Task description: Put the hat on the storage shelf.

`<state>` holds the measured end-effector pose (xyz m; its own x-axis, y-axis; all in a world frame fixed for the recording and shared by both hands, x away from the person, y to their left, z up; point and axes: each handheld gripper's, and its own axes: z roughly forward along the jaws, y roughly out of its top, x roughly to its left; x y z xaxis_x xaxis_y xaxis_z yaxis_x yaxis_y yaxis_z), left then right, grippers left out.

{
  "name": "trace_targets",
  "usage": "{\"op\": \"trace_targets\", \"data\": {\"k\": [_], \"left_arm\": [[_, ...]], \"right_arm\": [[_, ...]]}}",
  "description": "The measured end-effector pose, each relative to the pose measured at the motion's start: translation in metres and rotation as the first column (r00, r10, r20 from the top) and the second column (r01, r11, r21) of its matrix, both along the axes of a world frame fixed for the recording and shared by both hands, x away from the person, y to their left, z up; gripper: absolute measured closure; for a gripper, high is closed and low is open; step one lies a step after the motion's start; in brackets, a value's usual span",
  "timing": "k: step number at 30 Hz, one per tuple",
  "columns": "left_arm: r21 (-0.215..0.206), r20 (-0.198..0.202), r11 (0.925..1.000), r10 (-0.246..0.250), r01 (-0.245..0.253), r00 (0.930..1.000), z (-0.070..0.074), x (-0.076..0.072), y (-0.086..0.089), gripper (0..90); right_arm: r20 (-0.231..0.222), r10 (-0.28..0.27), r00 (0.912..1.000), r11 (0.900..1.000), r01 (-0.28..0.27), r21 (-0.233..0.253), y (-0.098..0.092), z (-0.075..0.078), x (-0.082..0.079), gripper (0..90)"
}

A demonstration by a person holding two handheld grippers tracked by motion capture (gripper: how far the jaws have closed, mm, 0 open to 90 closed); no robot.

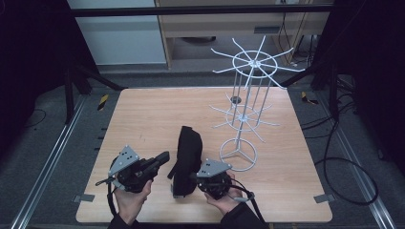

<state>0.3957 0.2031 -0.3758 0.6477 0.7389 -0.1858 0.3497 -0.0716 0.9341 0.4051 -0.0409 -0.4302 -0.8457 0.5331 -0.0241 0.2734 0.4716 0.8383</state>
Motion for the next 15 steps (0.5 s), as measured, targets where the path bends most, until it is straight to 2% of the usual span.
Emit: {"op": "trace_targets", "data": {"k": [3, 4, 6, 7, 8, 9, 11, 12, 15], "left_arm": [[0.021, -0.039, 0.9997, -0.013, 0.014, 0.9992, -0.004, 0.003, -0.003, 84.1], [0.028, -0.071, 0.9991, -0.028, 0.030, 0.9971, -0.007, 0.006, -0.007, 73.5], [0.027, -0.072, 0.9991, -0.030, 0.032, 0.9969, -0.008, 0.007, -0.009, 70.7], [0.025, -0.076, 0.9990, -0.036, 0.038, 0.9965, -0.009, 0.009, -0.011, 66.4], [0.023, -0.083, 0.9988, -0.041, 0.043, 0.9957, -0.010, 0.011, -0.014, 55.2], [0.029, -0.097, 0.9982, -0.049, 0.052, 0.9941, -0.011, 0.014, -0.017, 55.2], [0.029, -0.091, 0.9979, -0.054, 0.057, 0.9944, -0.012, 0.017, -0.021, 46.8], [0.043, -0.108, 0.9963, -0.069, 0.074, 0.9917, -0.013, 0.022, -0.027, 44.5], [0.054, -0.124, 0.9952, -0.075, 0.082, 0.9894, -0.015, 0.027, -0.034, 44.1]], "right_arm": [[-0.002, 0.008, 1.0000, 1.000, -0.008, -0.006, 0.003, -0.002, -0.001, 90.0], [-0.004, 0.005, 1.0000, 1.000, -0.005, -0.006, 0.003, -0.002, -0.001, 90.0], [-0.005, 0.006, 1.0000, 1.000, -0.006, -0.005, 0.003, -0.003, -0.001, 90.0], [-0.006, 0.009, 0.9999, 1.000, -0.009, -0.004, 0.003, -0.003, -0.001, 90.0], [-0.008, 0.012, 0.9999, 1.000, -0.012, 0.000, 0.003, -0.004, -0.001, 90.0], [-0.008, 0.012, 0.9999, 1.000, -0.012, 0.000, 0.003, -0.004, -0.001, 90.0], [-0.007, 0.015, 0.9999, 1.000, -0.015, -0.001, 0.003, -0.004, -0.001, 90.0], [-0.008, 0.020, 0.9998, 1.000, -0.020, -0.004, 0.003, -0.005, -0.001, 90.0], [-0.008, 0.026, 0.9996, 1.000, -0.026, -0.005, 0.003, -0.005, -0.001, 90.0]]}}
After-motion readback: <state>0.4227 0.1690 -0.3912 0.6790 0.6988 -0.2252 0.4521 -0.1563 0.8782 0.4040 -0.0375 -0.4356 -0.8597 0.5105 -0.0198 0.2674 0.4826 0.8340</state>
